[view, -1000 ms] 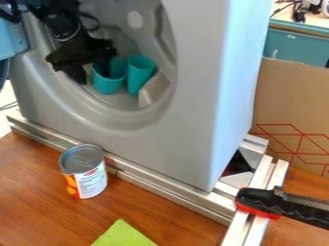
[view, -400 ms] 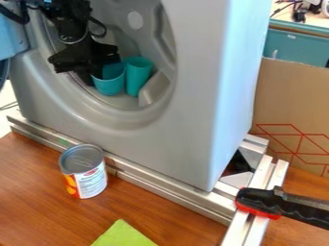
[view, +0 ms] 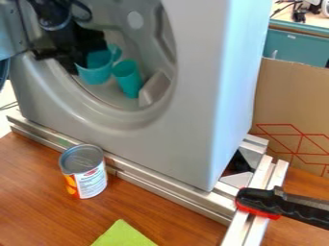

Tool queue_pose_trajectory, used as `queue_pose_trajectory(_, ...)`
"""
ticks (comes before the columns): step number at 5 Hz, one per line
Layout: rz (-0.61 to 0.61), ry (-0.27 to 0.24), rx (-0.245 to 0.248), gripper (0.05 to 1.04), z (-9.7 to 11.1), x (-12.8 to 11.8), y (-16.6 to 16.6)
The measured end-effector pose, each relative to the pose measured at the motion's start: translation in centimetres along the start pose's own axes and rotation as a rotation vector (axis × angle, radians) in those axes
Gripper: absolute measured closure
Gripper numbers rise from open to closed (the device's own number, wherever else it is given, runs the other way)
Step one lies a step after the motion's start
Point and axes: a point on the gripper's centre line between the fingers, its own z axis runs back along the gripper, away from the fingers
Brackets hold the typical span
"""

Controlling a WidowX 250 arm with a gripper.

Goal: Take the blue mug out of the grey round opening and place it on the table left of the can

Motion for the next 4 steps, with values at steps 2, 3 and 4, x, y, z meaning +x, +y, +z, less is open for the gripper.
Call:
queue_pose_trajectory(2, -0.018, 0.158, 0.184, 0.975, 3.2, -4.4, 3.8)
queue_pose_trajectory(3, -0.040, 0.297, 0.239, 0.975, 3.2, -7.2, 6.8)
queue_pose_trajectory(4, -0.050, 0.415, 0.239, 0.975, 2.8, -9.2, 8.9)
